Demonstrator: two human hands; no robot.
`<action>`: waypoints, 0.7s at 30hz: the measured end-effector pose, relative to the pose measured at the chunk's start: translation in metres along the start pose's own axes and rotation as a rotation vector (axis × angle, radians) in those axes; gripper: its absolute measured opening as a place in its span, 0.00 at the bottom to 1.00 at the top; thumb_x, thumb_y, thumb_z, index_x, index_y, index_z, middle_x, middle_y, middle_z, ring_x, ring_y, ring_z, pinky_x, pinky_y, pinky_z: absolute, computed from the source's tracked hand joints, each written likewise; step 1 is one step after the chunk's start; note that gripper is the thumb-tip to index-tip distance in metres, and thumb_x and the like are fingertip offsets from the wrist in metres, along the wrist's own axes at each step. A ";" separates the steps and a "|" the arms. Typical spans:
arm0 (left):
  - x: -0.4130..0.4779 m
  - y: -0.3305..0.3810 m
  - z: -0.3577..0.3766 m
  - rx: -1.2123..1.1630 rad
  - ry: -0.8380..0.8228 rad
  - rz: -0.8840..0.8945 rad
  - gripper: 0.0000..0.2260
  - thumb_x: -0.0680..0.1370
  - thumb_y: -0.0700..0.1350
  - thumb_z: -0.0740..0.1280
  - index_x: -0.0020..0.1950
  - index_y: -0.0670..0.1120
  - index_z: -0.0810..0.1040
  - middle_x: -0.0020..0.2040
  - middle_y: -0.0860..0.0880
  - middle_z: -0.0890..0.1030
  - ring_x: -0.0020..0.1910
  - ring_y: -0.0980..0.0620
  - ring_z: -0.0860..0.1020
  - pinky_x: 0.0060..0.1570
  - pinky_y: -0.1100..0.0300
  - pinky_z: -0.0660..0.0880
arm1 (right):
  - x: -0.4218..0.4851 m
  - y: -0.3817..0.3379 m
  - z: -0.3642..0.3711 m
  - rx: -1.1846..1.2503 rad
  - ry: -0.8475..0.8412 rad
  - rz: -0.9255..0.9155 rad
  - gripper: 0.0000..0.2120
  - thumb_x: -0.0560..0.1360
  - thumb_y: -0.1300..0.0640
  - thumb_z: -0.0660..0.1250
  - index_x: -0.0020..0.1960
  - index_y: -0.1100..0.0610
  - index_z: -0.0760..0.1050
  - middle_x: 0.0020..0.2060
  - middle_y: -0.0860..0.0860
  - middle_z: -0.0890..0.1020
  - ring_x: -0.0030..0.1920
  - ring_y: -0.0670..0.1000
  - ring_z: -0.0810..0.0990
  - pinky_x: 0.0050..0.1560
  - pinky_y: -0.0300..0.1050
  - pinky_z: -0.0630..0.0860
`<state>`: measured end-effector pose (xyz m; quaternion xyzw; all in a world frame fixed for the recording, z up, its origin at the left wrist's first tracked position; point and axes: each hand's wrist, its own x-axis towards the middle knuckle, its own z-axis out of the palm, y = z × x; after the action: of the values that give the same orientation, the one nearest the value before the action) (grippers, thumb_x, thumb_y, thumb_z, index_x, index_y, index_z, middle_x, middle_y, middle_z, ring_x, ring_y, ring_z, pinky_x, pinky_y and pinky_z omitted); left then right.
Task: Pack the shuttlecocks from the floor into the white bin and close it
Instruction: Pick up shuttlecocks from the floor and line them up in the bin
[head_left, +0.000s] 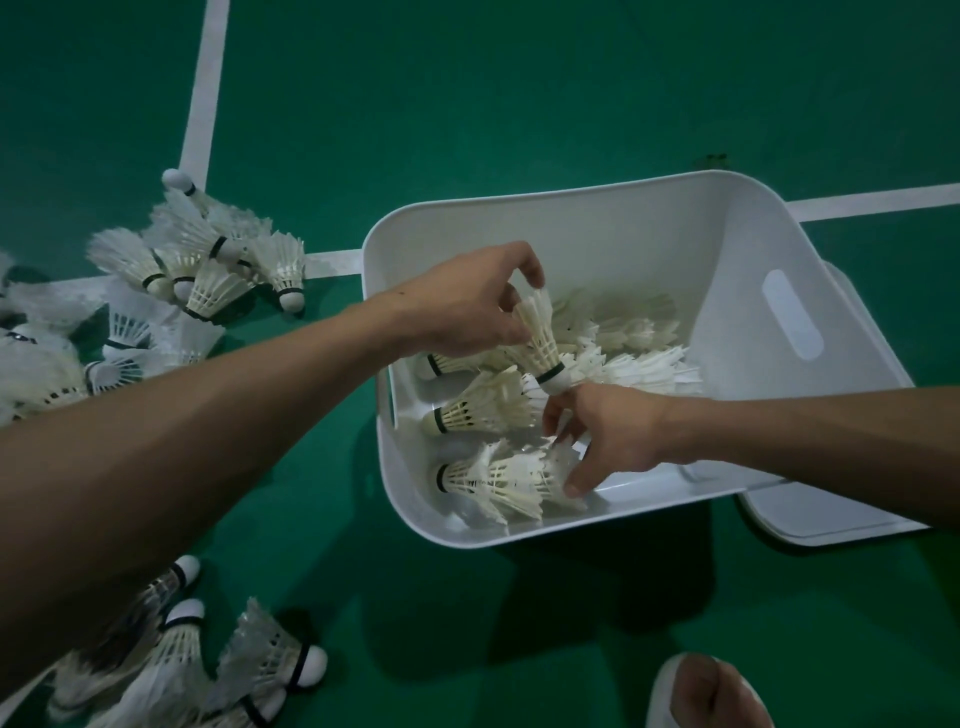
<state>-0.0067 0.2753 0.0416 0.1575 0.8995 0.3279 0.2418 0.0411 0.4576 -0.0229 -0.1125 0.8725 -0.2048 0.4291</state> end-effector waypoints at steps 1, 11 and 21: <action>0.000 0.000 0.000 0.009 0.001 -0.001 0.19 0.74 0.44 0.72 0.61 0.50 0.70 0.52 0.51 0.80 0.47 0.52 0.79 0.45 0.58 0.76 | 0.000 0.000 0.000 -0.004 -0.002 -0.001 0.26 0.62 0.55 0.81 0.56 0.52 0.73 0.52 0.50 0.80 0.52 0.51 0.79 0.52 0.43 0.78; 0.000 0.002 -0.003 0.071 0.014 0.054 0.14 0.75 0.43 0.70 0.59 0.53 0.76 0.48 0.52 0.80 0.45 0.54 0.78 0.38 0.70 0.69 | -0.014 0.004 -0.015 0.010 -0.022 0.000 0.28 0.62 0.50 0.81 0.59 0.54 0.76 0.54 0.49 0.79 0.48 0.50 0.82 0.45 0.42 0.81; -0.009 0.014 0.006 0.094 -0.160 0.158 0.15 0.73 0.42 0.73 0.57 0.54 0.81 0.48 0.53 0.80 0.47 0.55 0.79 0.45 0.68 0.75 | -0.041 0.006 -0.054 0.423 0.203 -0.079 0.35 0.55 0.53 0.80 0.59 0.54 0.74 0.52 0.54 0.81 0.47 0.54 0.84 0.49 0.48 0.82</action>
<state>0.0053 0.2847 0.0501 0.2650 0.8765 0.2897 0.2787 0.0225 0.4917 0.0328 -0.0329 0.8439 -0.4097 0.3448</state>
